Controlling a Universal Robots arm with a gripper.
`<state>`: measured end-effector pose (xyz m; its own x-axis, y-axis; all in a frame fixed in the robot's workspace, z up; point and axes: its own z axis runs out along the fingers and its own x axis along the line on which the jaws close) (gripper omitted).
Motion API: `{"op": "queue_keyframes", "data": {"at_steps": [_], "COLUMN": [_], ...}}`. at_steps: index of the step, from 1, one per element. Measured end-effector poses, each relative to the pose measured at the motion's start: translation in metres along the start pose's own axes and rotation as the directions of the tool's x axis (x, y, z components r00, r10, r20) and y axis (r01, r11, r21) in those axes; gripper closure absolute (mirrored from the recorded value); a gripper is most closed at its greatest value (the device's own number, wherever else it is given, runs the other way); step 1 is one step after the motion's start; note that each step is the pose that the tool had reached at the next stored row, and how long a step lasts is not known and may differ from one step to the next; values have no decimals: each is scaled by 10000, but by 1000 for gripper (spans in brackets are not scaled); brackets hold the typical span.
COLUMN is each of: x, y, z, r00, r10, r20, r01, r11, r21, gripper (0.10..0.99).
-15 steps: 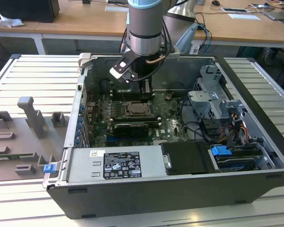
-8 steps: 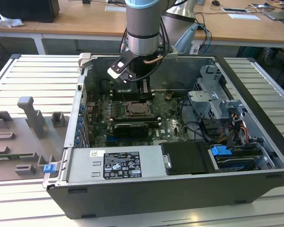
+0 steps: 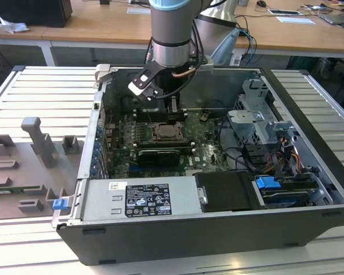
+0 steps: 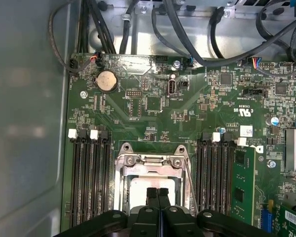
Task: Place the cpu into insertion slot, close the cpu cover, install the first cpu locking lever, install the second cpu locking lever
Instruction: 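Close the cpu cover, then install the first cpu locking lever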
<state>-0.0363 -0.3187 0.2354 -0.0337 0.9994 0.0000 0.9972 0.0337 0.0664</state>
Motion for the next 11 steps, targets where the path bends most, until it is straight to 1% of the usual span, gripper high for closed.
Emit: {"op": "queue_keyframes", "data": {"at_steps": [11], "x": [0], "y": [-4], "z": [-17], "r00": [10000], "r10": [0], "r20": [-1], "r01": [0], "r11": [10000], "r21": [-1], "gripper": [980]}}
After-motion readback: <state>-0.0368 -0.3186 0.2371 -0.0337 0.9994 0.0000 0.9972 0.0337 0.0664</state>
